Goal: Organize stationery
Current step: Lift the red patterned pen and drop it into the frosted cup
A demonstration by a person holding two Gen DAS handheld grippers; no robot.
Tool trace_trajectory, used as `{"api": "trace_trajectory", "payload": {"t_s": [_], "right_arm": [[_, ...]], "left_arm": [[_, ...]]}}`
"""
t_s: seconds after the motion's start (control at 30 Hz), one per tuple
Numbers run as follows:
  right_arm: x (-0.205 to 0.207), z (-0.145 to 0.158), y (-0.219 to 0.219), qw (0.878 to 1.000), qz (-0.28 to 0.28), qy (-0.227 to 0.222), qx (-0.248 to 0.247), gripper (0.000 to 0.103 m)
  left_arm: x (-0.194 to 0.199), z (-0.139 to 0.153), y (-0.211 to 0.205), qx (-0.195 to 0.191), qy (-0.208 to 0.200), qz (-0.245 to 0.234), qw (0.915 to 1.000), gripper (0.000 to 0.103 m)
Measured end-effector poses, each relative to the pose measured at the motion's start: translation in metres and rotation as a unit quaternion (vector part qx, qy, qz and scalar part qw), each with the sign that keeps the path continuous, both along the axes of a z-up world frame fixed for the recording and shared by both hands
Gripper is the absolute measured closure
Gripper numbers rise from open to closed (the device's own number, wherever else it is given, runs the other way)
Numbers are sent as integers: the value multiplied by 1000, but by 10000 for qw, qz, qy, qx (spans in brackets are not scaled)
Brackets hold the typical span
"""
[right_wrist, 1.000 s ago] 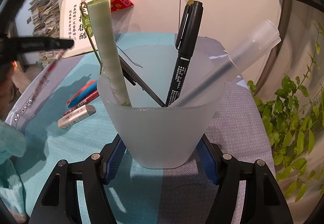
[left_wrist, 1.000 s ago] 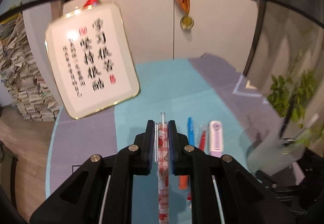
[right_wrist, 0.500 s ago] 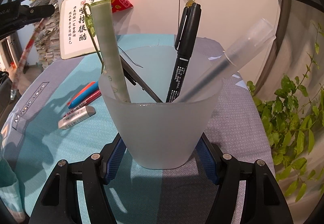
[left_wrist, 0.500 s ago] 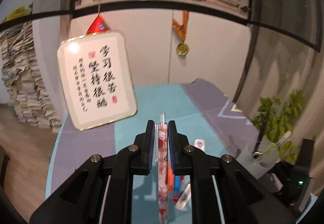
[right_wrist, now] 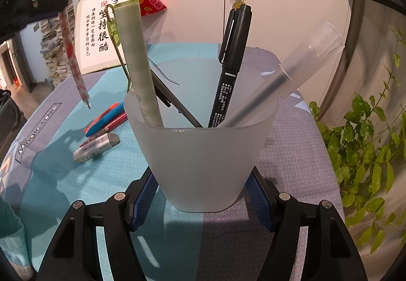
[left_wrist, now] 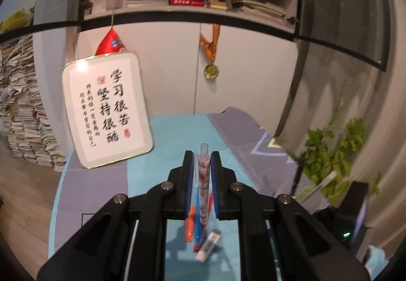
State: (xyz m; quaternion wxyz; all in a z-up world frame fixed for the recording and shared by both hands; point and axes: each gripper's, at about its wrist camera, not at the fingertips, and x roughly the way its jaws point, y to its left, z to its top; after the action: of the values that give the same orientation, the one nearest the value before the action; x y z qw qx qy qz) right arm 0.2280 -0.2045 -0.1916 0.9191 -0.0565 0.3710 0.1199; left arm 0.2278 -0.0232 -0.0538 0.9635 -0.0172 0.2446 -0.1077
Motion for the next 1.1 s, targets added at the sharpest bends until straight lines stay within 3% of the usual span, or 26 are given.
{"api": "trace_trajectory", "payload": {"t_s": [0.4, 0.73, 1.1], "right_arm": [[1, 0, -2, 10000, 6, -7, 2, 34], [2, 1, -4, 10000, 38, -17, 72, 34], [0, 0, -3, 10000, 46, -26, 77, 34]], "left_arm": [[-12, 50, -49, -431, -680, -758, 9939, 92], [4, 25, -84, -287, -147, -1164, 9927, 92], [9, 3, -90, -111, 114, -1217, 9924, 92]]}}
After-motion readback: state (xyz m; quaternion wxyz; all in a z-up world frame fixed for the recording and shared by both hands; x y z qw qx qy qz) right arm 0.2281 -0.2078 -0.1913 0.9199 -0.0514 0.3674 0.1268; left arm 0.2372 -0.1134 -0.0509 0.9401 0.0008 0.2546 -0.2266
